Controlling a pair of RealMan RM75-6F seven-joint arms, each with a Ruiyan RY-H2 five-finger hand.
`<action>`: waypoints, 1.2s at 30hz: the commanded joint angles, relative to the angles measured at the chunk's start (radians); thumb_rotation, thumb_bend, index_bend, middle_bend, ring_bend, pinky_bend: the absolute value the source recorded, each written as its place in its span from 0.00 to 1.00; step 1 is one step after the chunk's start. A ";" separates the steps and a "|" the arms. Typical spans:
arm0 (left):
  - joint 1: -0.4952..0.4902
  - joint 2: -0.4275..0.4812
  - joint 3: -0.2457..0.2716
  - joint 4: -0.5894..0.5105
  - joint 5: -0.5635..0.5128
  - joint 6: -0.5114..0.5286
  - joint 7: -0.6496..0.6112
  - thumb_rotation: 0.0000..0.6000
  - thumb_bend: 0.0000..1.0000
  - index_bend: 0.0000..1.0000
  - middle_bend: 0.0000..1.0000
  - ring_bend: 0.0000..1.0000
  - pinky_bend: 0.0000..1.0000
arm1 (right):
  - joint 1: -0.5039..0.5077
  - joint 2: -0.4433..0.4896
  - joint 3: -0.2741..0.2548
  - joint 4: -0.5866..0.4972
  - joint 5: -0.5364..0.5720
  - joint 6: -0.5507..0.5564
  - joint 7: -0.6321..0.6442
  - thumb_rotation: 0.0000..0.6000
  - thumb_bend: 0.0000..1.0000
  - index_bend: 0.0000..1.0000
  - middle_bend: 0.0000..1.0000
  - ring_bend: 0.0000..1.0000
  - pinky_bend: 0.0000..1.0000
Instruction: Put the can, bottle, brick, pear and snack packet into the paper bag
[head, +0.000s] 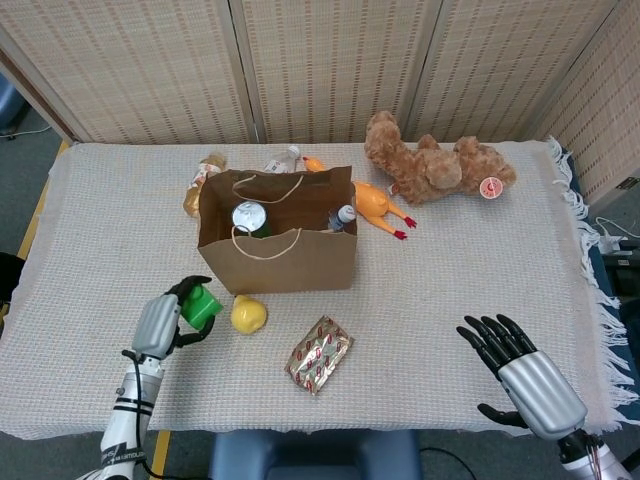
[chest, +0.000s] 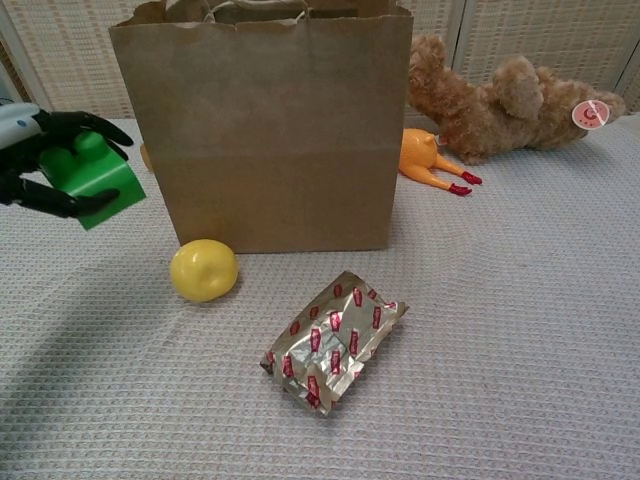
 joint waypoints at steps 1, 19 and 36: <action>-0.004 0.056 -0.083 -0.004 -0.039 0.042 -0.031 1.00 0.58 0.52 0.59 0.56 0.69 | 0.001 0.001 0.000 -0.002 -0.001 -0.002 -0.001 1.00 0.02 0.00 0.00 0.00 0.00; -0.275 0.049 -0.374 -0.093 -0.168 0.024 -0.018 1.00 0.58 0.52 0.59 0.56 0.68 | 0.009 0.002 0.005 -0.007 0.011 -0.022 -0.013 1.00 0.02 0.00 0.00 0.00 0.00; -0.591 -0.111 -0.330 0.128 -0.291 -0.096 0.101 1.00 0.55 0.49 0.56 0.52 0.63 | 0.033 0.016 0.022 0.000 0.070 -0.051 0.038 1.00 0.02 0.00 0.00 0.00 0.00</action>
